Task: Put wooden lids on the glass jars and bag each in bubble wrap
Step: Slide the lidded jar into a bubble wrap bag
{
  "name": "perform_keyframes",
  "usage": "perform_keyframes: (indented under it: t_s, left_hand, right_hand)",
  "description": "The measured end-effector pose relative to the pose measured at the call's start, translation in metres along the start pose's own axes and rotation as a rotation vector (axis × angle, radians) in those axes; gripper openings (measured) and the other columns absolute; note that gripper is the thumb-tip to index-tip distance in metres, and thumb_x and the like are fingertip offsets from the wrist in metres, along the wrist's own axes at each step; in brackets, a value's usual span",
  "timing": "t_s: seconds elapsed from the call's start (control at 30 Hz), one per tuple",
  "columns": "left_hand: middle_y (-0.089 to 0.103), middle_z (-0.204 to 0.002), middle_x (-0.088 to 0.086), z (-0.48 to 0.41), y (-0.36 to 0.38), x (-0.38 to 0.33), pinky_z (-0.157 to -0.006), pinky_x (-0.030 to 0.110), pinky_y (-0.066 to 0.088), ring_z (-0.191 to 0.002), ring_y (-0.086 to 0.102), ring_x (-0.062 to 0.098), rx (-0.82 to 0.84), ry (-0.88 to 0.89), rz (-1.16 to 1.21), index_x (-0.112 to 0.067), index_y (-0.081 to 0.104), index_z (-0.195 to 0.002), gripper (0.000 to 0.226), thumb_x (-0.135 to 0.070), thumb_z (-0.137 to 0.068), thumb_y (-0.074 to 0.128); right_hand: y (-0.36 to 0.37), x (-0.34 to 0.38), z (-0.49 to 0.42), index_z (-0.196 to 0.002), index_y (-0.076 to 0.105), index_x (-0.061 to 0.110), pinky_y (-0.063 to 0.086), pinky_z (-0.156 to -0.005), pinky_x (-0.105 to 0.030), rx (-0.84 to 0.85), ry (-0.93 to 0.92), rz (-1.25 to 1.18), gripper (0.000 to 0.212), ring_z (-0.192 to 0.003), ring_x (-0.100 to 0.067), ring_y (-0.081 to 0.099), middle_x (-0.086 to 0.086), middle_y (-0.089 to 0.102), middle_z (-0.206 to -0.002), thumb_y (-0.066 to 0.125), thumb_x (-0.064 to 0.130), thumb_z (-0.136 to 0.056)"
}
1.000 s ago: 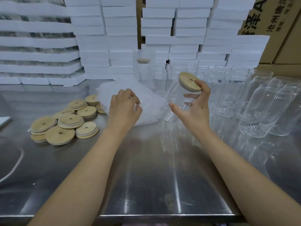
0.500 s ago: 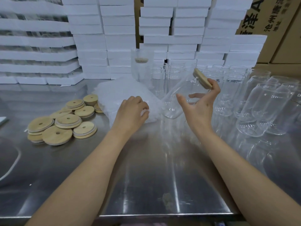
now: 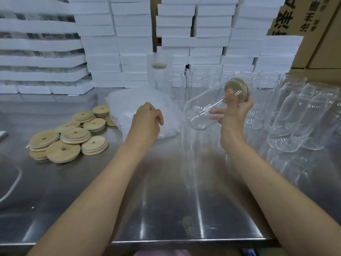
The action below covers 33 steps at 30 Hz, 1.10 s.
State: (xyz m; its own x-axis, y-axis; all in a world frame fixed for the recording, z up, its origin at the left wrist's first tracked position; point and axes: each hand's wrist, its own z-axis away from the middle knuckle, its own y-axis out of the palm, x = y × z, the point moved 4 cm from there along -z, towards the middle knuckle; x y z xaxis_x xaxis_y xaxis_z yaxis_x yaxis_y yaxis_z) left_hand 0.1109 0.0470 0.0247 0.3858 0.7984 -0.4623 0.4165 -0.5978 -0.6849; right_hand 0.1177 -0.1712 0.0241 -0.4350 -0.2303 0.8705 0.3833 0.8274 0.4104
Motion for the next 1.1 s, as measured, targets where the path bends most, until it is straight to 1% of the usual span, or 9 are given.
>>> perform_keyframes:
  t_s: [0.1,0.23,0.3,0.4,0.5,0.6,0.8,0.9,1.1]
  left_hand:
    - [0.052,-0.099,0.011,0.001,0.002,0.002,-0.092,0.041,0.041,-0.094,0.054,0.026,-0.02,0.033,0.023,-0.008,0.07,-0.102,0.032,0.008,-0.085,0.049]
    - [0.061,-0.092,-0.003,0.003,-0.004,-0.007,-0.077,0.019,0.046,-0.078,0.056,0.008,-0.121,0.046,0.265,-0.014,0.062,-0.121,0.04,0.0,-0.085,0.059]
    - [0.063,-0.084,-0.013,0.002,-0.01,-0.008,-0.071,0.009,0.044,-0.073,0.056,-0.003,-0.213,-0.009,0.372,-0.014,0.064,-0.118,0.032,-0.006,-0.087,0.061]
    - [0.064,-0.078,-0.016,0.003,-0.014,-0.008,-0.069,0.004,0.041,-0.07,0.056,-0.006,-0.268,-0.03,0.419,-0.013,0.071,-0.096,0.012,-0.009,-0.088,0.063]
    - [0.064,-0.079,-0.009,0.005,-0.016,-0.015,-0.067,0.007,0.041,-0.072,0.056,-0.002,-0.306,0.023,0.433,-0.017,0.067,-0.08,0.011,-0.011,-0.088,0.063]
    - [0.066,-0.093,-0.004,0.01,-0.016,-0.023,-0.081,0.017,0.045,-0.089,0.059,0.003,-0.384,0.123,0.404,-0.012,0.07,-0.085,0.006,-0.012,-0.089,0.065]
    - [0.071,-0.107,0.0,0.017,-0.008,-0.039,-0.096,0.036,0.041,-0.109,0.062,0.016,-0.422,0.53,0.074,-0.008,0.072,-0.089,0.006,-0.006,-0.087,0.066]
    - [0.068,-0.115,0.001,0.016,-0.009,-0.04,-0.099,0.033,0.037,-0.117,0.058,0.018,-0.473,0.526,0.013,-0.008,0.07,-0.089,0.01,-0.002,-0.085,0.062]
    - [0.068,-0.116,0.004,0.017,-0.012,-0.042,-0.115,0.04,0.023,-0.123,0.054,0.02,-0.48,0.58,0.039,-0.001,0.065,-0.092,0.013,0.007,-0.088,0.055]
  right_hand:
    - [0.007,-0.001,0.004,-0.124,0.032,0.02,0.051,-0.048,-0.027,0.118,0.024,-0.038,0.062,-0.052,-0.013,0.062,-0.016,0.05,-0.131,0.06,0.046,-0.075]
    - [0.015,-0.007,0.013,-0.116,0.033,0.023,0.057,-0.056,-0.03,0.253,0.014,0.007,0.059,-0.066,-0.013,0.067,-0.01,0.048,-0.124,0.071,0.04,-0.073]
    - [0.014,-0.01,0.015,-0.112,0.031,0.024,0.058,-0.062,-0.031,0.2,-0.019,0.039,0.06,-0.081,-0.019,0.069,-0.01,0.042,-0.129,0.078,0.03,-0.076]
    - [0.009,-0.012,0.014,-0.113,0.026,0.02,0.06,-0.068,-0.033,0.082,0.005,0.011,0.068,-0.112,-0.034,0.062,-0.005,0.039,-0.127,0.083,0.025,-0.076]
    - [0.01,-0.011,0.016,-0.109,0.024,0.023,0.061,-0.074,-0.038,0.044,0.047,-0.03,0.07,-0.12,-0.034,0.057,-0.006,0.038,-0.129,0.085,0.026,-0.074]
    - [0.017,-0.013,0.025,-0.105,0.025,0.026,0.061,-0.077,-0.042,0.069,0.126,-0.038,0.067,-0.116,-0.031,0.061,-0.011,0.039,-0.133,0.085,0.024,-0.074]
    - [0.027,-0.033,0.05,-0.125,0.038,0.014,0.061,-0.074,-0.046,0.012,0.493,-0.35,0.065,-0.098,-0.033,0.07,-0.011,0.048,-0.115,0.08,0.029,-0.079]
    - [0.026,-0.035,0.055,-0.119,0.051,0.019,0.061,-0.075,-0.044,-0.009,0.658,-0.493,0.05,-0.094,-0.035,0.07,-0.017,0.046,-0.119,0.076,0.039,-0.082]
    - [0.037,-0.038,0.064,-0.111,0.057,0.023,0.052,-0.098,-0.042,0.254,0.753,-0.445,0.039,-0.101,-0.032,0.07,-0.02,0.052,-0.13,0.075,0.041,-0.082]
